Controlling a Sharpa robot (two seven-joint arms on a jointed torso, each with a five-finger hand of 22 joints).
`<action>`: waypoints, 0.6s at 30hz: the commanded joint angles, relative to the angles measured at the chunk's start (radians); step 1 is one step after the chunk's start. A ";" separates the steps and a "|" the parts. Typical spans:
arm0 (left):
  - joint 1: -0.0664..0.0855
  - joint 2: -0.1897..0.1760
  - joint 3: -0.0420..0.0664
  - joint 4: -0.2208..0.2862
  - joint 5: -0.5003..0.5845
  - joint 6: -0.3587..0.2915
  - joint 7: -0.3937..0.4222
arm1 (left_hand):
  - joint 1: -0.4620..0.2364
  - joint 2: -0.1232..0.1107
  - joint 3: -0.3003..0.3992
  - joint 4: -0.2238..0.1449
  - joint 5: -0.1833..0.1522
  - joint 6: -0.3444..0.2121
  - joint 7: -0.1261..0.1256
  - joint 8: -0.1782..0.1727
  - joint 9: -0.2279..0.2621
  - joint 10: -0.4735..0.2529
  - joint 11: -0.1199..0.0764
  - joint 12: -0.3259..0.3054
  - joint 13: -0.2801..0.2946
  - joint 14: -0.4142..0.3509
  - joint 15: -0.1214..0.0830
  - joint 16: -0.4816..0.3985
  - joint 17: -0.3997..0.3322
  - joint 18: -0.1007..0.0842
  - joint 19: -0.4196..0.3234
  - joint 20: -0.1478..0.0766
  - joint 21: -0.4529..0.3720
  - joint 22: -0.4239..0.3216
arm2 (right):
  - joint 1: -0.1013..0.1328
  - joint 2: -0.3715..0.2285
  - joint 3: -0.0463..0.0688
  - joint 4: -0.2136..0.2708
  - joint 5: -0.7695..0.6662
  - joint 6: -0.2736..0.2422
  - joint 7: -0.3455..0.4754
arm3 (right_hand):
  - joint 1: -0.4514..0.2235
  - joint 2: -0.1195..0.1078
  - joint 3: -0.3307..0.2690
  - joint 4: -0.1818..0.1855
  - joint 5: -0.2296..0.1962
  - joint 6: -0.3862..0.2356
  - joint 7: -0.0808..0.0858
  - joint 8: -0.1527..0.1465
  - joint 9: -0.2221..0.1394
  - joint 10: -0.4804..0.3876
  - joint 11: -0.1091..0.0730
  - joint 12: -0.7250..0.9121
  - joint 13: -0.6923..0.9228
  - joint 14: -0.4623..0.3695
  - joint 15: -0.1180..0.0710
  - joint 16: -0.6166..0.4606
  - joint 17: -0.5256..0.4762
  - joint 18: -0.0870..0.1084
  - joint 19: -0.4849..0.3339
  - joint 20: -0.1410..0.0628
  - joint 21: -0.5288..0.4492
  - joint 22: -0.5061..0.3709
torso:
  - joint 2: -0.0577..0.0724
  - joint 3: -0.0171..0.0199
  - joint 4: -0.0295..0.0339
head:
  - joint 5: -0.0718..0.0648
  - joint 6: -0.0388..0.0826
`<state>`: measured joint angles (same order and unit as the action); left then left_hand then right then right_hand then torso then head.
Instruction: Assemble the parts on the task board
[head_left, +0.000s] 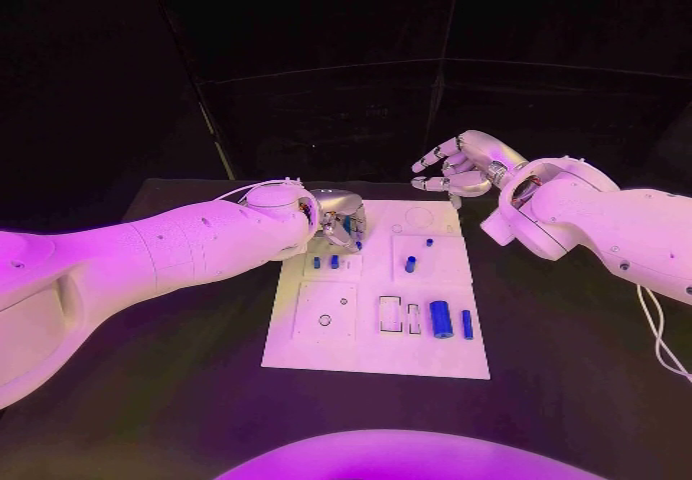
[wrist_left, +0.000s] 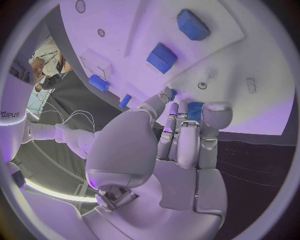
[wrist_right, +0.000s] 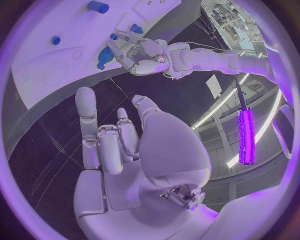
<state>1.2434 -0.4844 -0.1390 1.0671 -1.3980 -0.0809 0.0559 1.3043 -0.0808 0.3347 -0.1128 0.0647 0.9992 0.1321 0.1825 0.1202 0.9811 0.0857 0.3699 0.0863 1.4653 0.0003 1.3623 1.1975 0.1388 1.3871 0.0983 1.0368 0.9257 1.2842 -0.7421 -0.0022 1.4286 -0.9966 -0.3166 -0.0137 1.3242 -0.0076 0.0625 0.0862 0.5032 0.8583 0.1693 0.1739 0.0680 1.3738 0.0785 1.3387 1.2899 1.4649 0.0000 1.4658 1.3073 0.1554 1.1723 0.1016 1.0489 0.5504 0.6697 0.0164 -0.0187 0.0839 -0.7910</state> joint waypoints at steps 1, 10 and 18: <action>-0.001 0.006 -0.001 -0.005 -0.008 0.024 -0.015 | 0.000 0.010 0.005 0.000 -0.004 0.007 0.003 -0.004 -0.002 0.008 -0.003 -0.004 -0.002 0.029 -0.003 0.002 -0.001 -0.013 0.005 -0.001 0.006 0.002 | 0.002 0.001 0.001 0.002 -0.002 0.001 0.005 | 0.007 0.003 0.005 0.000 0.007 -0.006 -0.001 0.006 -0.001 -0.005 -0.002 -0.003 0.000 0.060 -0.004 -0.003 0.052 0.012 0.001 -0.003 -0.005 0.001 | 0.000 0.0007 -0.0004 | 0.000 -0.003; -0.004 0.015 -0.002 -0.013 -0.008 0.033 -0.016 | 0.001 0.015 0.014 0.000 -0.004 0.016 0.000 -0.008 -0.005 0.028 -0.008 -0.002 -0.005 0.031 -0.007 0.004 -0.001 -0.016 0.011 -0.003 0.023 0.024 | 0.002 0.002 0.001 0.003 -0.002 0.001 0.005 | 0.007 0.003 0.005 0.000 0.007 -0.006 -0.001 0.006 -0.001 -0.005 -0.002 -0.003 0.000 0.060 -0.004 -0.003 0.052 0.012 0.001 -0.003 -0.005 0.001 | 0.000 0.0001 0.0018 | 0.000 -0.006; -0.006 0.020 -0.005 -0.014 -0.008 0.040 -0.010 | 0.002 0.018 0.026 -0.002 -0.004 0.030 -0.006 -0.013 -0.007 0.051 -0.014 -0.007 -0.010 0.033 -0.012 0.004 -0.005 -0.019 0.017 -0.007 0.041 0.045 | 0.002 0.005 0.001 0.002 -0.002 0.002 0.005 | 0.007 0.003 0.005 0.000 0.007 -0.006 -0.001 0.006 -0.001 -0.005 -0.002 -0.003 0.000 0.060 -0.004 -0.003 0.052 0.012 0.001 -0.003 -0.005 0.001 | 0.000 0.0000 0.0010 | 0.000 -0.005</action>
<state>1.2418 -0.4659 -0.1398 1.0531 -1.3985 -0.0695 0.0471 1.3051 -0.0733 0.3566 -0.1156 0.0648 1.0226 0.1270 0.1744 0.1137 1.0278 0.0717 0.3694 0.0770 1.4668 -0.0054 1.3623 1.1930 0.1390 1.3942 0.0913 1.0729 0.9703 1.2843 -0.7381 -0.0022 1.4296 -0.9966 -0.3166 -0.0142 1.3241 -0.0076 0.0624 0.0862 0.5031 0.8583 0.1692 0.1739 0.0680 1.3738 0.0785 1.3387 1.2902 1.4649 0.0000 1.4658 1.3079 0.1554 1.1723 0.1016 1.0489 0.5505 0.6699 0.0164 -0.0171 0.0839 -0.7970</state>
